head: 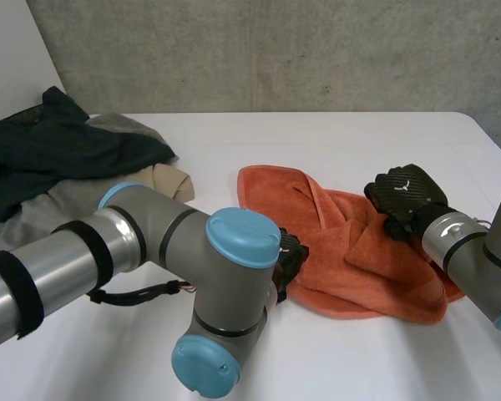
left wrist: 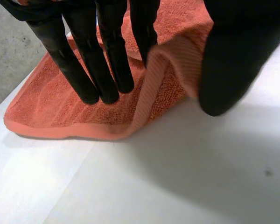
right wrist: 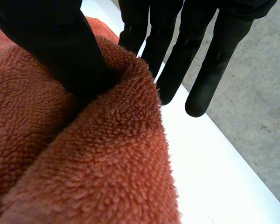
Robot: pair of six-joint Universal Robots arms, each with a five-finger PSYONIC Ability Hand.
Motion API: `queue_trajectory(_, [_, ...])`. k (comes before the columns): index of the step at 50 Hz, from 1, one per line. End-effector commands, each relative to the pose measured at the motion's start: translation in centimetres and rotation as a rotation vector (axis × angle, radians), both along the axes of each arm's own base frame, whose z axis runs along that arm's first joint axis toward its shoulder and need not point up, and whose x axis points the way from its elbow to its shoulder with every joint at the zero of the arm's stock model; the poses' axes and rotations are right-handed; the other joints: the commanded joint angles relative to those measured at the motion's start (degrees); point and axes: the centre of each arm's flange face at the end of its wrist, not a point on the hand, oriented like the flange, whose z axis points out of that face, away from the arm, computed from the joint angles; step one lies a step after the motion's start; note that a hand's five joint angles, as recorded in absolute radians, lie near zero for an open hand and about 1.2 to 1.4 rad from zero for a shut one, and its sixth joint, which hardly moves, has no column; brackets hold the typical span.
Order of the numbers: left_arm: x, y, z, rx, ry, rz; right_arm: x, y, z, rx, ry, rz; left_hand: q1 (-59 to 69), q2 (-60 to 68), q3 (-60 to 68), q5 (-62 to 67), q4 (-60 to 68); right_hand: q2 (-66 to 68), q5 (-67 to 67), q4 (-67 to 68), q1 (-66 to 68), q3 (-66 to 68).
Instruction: Fold the laundry.
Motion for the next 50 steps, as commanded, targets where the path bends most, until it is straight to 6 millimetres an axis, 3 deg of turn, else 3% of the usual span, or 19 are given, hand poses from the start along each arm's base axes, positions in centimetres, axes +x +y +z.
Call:
queue_trajectory(1, [-0.2,0.0,0.4,0.001,0.013,-0.011,0.0,0.0,0.1,-0.003,0.003,-0.001,33.66,33.95,34.48,34.89,34.53,12.20,13.79,11.35,14.86,11.86])
queue_trajectory(5, [0.1,0.0,1.9,-0.012,0.029,0.009,-0.2,-0.2,0.3,-0.007,-0.002,-0.010,33.66,33.95,34.48,34.89,34.53,12.20,13.79,11.35,14.86,11.86])
queue_trajectory(8, [1.2,-0.6,4.5,-0.034,0.072,0.073,-0.3,-0.3,0.8,-0.005,-0.002,-0.017,33.66,33.95,34.48,34.89,34.53,12.20,13.79,11.35,14.86,11.86])
queue_trajectory(13, [4.4,-2.9,10.9,-0.094,0.214,0.199,-1.2,-0.8,2.8,0.016,-0.033,-0.057,33.66,33.95,34.48,34.89,34.53,12.20,13.79,11.35,14.86,11.86])
queue_trajectory(14, [5.5,-3.4,12.8,-0.116,0.255,0.221,-1.8,-1.4,3.7,0.029,-0.063,-0.085,33.66,33.95,34.48,34.89,34.53,12.20,13.79,11.35,14.86,11.86])
queue_trajectory(17, [7.3,-4.0,15.7,-0.153,0.319,0.234,-3.1,-3.1,5.4,0.065,-0.170,-0.159,33.66,33.95,34.48,34.89,34.53,12.20,13.79,11.35,14.86,11.86])
queue_trajectory(22, [8.6,-4.6,16.5,-0.164,0.324,0.222,-5.2,-6.6,5.7,0.145,-0.342,-0.286,33.66,33.95,34.48,34.89,34.53,12.20,13.79,11.35,14.86,11.86])
queue_trajectory(26, [9.0,-5.0,15.8,-0.143,0.310,0.228,-6.0,-9.3,3.6,0.254,-0.450,-0.403,33.66,33.95,34.48,34.89,34.53,10.85,12.44,10.00,13.50,10.51])
queue_trajectory(28, [9.0,-5.2,15.4,-0.134,0.302,0.234,-6.1,-9.8,2.3,0.324,-0.468,-0.445,33.66,33.95,34.48,34.89,34.53,-14.10,-12.51,-14.95,-11.45,-14.45])
queue_trajectory(29, [9.0,-5.4,15.1,-0.129,0.297,0.239,-6.0,-10.0,1.3,0.387,-0.468,-0.475,33.66,33.95,34.48,34.89,34.53,-36.54,-34.95,-37.39,-33.89,-36.89])
queue_trajectory(30, [9.1,-5.4,15.0,-0.123,0.294,0.242,-5.9,-10.1,1.1,0.408,-0.459,-0.487,33.66,33.95,34.48,34.89,34.53,-46.26,-44.67,-47.11,-43.60,-46.60])
queue_trajectory(32, [9.2,-5.4,14.8,-0.114,0.290,0.248,-5.8,-9.9,0.8,0.455,-0.432,-0.499,33.66,33.95,34.48,34.89,34.53,-57.80,-56.21,-58.65,-55.14,-58.14])
queue_trajectory(36, [9.4,-5.3,14.8,-0.094,0.291,0.253,-5.5,-8.8,2.2,0.506,-0.361,-0.482,33.66,33.95,34.48,34.89,34.53,-57.80,-56.21,-58.65,-55.14,-58.14])
queue_trajectory(39, [9.7,-5.1,14.9,-0.089,0.290,0.252,-4.1,-7.3,4.5,0.449,-0.286,-0.367,33.66,33.95,34.48,34.89,34.53,-57.80,-56.21,-58.65,-55.14,-58.14])
queue_trajectory(40, [9.8,-4.9,15.2,-0.092,0.293,0.249,-3.0,-5.9,5.4,0.422,-0.226,-0.280,33.66,33.95,34.48,34.89,34.53,-57.80,-56.21,-58.65,-55.14,-58.14])
queue_trajectory(42, [10.0,-4.7,15.5,-0.095,0.301,0.243,-2.2,-4.4,5.7,0.402,-0.158,-0.197,33.66,33.95,34.48,34.89,34.53,-57.80,-56.21,-58.65,-55.14,-58.14])
queue_trajectory(46, [10.3,-4.5,15.9,-0.098,0.313,0.235,0.2,0.0,5.1,0.306,0.070,0.103,33.66,33.95,34.48,34.89,34.53,-57.80,-56.21,-58.65,-55.14,-58.14])
queue_trajectory(50, [10.7,-4.6,16.4,-0.108,0.322,0.244,1.3,1.8,3.0,0.236,0.208,0.270,33.66,33.95,34.48,34.89,34.53,-50.92,-49.33,-51.77,-48.26,-51.26])
